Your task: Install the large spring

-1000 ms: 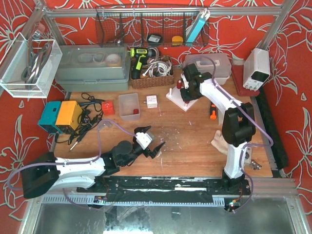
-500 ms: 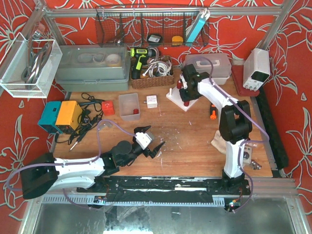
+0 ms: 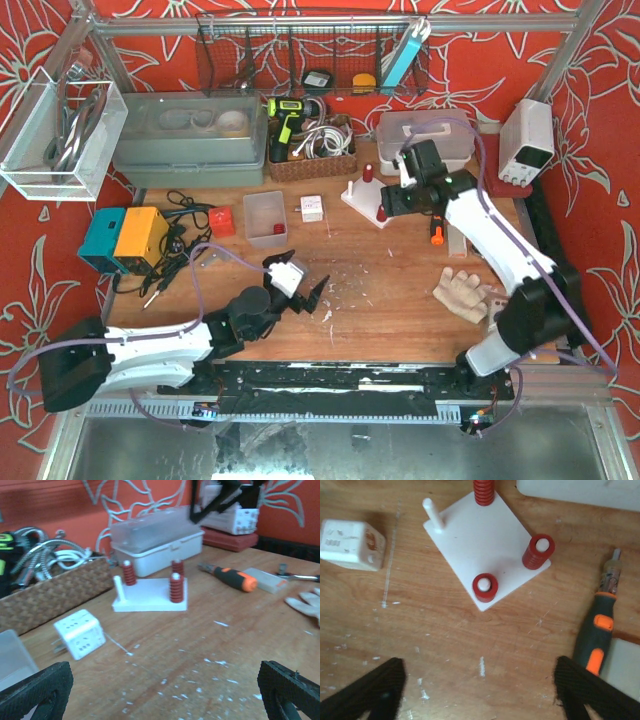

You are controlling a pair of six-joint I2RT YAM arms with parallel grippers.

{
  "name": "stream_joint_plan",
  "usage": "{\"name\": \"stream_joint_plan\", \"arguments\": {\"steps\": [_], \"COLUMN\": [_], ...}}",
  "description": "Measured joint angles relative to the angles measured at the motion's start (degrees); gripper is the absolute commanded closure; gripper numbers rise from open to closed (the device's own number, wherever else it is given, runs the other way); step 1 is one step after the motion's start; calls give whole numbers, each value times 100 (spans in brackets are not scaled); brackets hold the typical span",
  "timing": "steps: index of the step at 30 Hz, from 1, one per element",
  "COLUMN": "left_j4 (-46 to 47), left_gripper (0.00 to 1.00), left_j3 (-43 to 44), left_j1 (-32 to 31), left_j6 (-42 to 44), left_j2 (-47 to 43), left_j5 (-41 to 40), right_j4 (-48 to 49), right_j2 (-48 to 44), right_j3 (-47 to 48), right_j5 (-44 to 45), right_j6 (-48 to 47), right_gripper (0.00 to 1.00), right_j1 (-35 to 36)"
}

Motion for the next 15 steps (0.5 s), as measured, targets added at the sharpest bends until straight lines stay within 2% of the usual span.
{"name": "stream_joint_plan", "arguments": {"steps": [4, 7, 8, 12, 15], "left_j4": [-651, -1344, -1567, -2426, -3029], "left_gripper": [0, 0, 3, 26, 41], "left_j3": [546, 1187, 1360, 1893, 2212], "left_j1": [243, 686, 874, 1768, 2594], "left_j6": [-525, -1139, -1335, -2026, -2437], "left_j2": [162, 275, 284, 306, 402], "left_j5": [-426, -459, -415, -114, 415], "right_j4": [472, 874, 1058, 1775, 2221], "right_j2": [-1075, -1659, -1843, -2417, -2629], "right_j3": [-1045, -1825, -2107, -3097, -3589], "right_j5": [-76, -72, -76, -55, -31], "right_j6": [184, 315, 361, 529, 621], "right_gripper": [2, 1, 1, 1, 1], "right_j1": [181, 431, 522, 796, 896]}}
